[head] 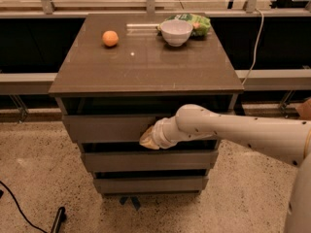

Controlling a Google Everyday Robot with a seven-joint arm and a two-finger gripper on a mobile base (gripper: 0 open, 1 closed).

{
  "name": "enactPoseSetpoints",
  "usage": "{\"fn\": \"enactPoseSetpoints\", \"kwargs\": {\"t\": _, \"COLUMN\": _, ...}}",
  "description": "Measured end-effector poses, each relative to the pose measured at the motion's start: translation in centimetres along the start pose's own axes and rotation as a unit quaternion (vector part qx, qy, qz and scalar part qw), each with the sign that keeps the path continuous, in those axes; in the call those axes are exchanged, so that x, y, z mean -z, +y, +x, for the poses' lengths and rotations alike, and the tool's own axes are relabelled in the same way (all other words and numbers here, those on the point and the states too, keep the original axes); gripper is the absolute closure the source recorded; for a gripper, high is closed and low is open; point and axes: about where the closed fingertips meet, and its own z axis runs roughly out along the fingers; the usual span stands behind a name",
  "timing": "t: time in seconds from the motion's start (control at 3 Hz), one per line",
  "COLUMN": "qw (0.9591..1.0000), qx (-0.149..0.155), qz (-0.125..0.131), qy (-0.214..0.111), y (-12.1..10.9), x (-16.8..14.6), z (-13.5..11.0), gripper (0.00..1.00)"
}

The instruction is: Close top drawer

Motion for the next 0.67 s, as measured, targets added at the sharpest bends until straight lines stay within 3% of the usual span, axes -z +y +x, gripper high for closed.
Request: {"fn": "enactPoseSetpoints", "kwargs": {"t": 0.67, "qw": 0.9981, "qx": 0.003, "qz": -0.016, "qy": -0.060, "y": 5.8, "x": 3.7, "z": -2.8, "gripper": 1.00}}
